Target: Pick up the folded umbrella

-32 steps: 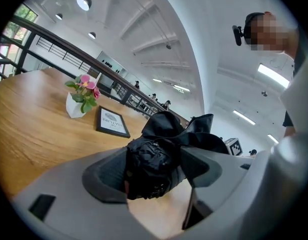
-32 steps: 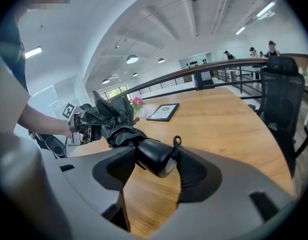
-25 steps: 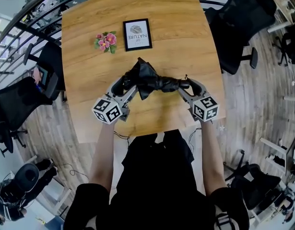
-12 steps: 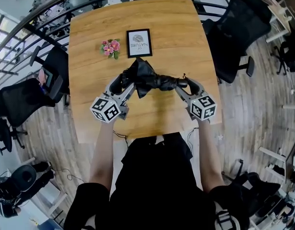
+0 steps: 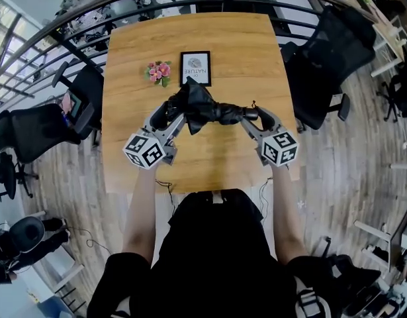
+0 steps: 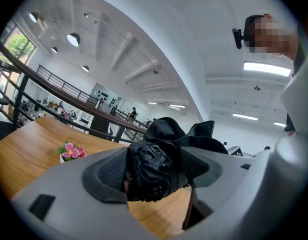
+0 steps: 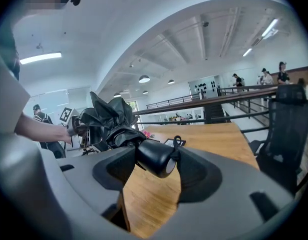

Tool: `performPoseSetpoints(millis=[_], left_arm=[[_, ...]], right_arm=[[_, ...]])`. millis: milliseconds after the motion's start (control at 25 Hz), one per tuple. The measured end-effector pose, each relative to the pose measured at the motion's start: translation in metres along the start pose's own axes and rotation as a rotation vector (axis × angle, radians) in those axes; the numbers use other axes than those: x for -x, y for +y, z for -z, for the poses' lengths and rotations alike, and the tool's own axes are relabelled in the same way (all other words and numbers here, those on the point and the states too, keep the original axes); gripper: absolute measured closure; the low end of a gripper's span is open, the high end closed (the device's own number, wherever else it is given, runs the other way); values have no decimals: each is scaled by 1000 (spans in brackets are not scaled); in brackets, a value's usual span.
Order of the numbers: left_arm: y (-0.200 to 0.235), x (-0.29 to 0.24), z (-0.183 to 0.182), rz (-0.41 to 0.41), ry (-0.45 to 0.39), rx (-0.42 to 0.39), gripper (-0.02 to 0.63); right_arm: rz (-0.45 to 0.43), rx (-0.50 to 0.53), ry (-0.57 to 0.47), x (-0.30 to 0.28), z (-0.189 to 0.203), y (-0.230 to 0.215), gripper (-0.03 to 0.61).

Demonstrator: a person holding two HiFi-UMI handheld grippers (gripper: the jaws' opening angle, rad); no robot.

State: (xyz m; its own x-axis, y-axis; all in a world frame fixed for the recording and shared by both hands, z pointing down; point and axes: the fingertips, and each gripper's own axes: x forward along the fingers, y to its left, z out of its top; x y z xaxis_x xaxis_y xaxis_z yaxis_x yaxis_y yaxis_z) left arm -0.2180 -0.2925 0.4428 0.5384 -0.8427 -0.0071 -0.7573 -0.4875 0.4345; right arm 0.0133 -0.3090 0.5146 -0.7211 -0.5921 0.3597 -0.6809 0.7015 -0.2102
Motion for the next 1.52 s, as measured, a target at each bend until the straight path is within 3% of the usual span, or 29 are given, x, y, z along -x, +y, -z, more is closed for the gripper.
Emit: performPoseSetpoints(millis=[760, 1520], left_arm=[[-61, 11, -40, -80, -151, -71, 278], [-93, 26, -28, -153, -190, -91, 276]], right_arm=[[-101, 117, -73, 34, -58, -6, 319], [-180, 148, -80, 50, -53, -8, 318]])
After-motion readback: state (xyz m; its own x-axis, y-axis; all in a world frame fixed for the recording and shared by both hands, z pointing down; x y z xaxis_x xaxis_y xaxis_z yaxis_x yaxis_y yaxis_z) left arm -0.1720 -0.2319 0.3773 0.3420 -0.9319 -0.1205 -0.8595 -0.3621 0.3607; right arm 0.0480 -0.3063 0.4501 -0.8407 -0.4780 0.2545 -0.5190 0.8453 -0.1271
